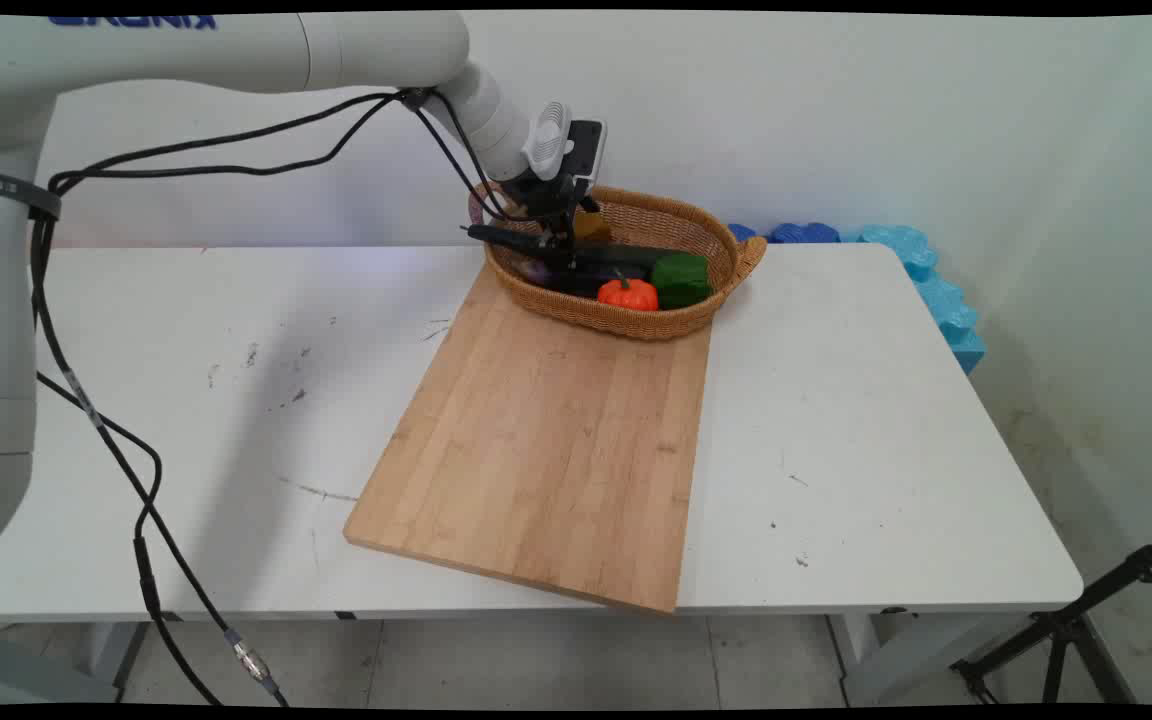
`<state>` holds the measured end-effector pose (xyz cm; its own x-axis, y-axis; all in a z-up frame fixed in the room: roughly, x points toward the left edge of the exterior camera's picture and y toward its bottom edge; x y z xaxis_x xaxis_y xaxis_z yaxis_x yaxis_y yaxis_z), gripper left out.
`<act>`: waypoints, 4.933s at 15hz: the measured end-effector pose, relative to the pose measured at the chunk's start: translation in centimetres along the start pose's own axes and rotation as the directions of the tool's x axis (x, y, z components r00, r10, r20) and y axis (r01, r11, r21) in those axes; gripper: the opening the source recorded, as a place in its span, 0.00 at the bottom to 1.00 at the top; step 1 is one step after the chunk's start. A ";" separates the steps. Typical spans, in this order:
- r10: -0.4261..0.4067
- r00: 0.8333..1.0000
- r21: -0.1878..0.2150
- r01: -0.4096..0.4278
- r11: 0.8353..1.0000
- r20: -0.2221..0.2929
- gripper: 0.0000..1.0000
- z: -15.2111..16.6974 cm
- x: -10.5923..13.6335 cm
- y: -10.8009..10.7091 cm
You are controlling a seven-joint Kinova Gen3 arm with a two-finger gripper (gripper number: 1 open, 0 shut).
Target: Pick up the cucumber from the vegetable basket, then place the picked object on the cutting board
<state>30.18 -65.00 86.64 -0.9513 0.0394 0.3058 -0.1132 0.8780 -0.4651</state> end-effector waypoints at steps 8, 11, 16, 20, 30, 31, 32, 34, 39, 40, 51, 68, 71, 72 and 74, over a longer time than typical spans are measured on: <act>-0.001 1.000 -0.012 0.001 1.000 0.018 1.00 0.6 -0.5 0.6; 0.001 1.000 -0.013 0.000 1.000 0.021 1.00 0.6 -0.7 0.8; 0.005 1.000 -0.013 -0.004 1.000 0.024 0.00 0.7 -0.8 1.1; 0.007 1.000 -0.015 -0.006 1.000 0.026 0.00 0.6 -0.9 1.3; 0.013 1.000 -0.003 -0.013 1.000 0.015 0.00 -0.3 -0.3 1.4; 0.014 1.000 0.002 -0.014 1.000 0.011 0.00 -0.6 -0.2 1.4; 0.015 1.000 0.007 -0.015 1.000 0.007 0.00 -1.0 0.0 1.3; 0.015 1.000 0.018 -0.015 1.000 0.000 0.00 -2.0 0.3 1.3; 0.015 1.000 0.046 -0.014 0.999 -0.011 0.00 -5.3 0.6 1.4; 0.014 1.000 0.052 -0.013 0.999 -0.013 0.00 -6.1 0.6 1.5; -0.021 0.999 0.057 0.024 0.998 -0.048 0.00 -15.4 0.2 5.2; -0.114 0.989 -0.185 0.096 0.978 -0.092 0.00 -14.1 -1.3 12.5; -0.111 0.989 -0.211 0.088 0.973 -0.099 0.00 -11.8 -1.8 12.6; -0.109 0.989 -0.220 0.084 0.972 -0.102 0.00 -10.9 -2.0 12.6; -0.103 0.989 -0.232 0.076 0.970 -0.108 0.00 -9.6 -2.2 12.5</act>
<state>33.63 -49.51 88.11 -0.8980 -0.0004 0.4401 -0.1155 0.9652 -0.2348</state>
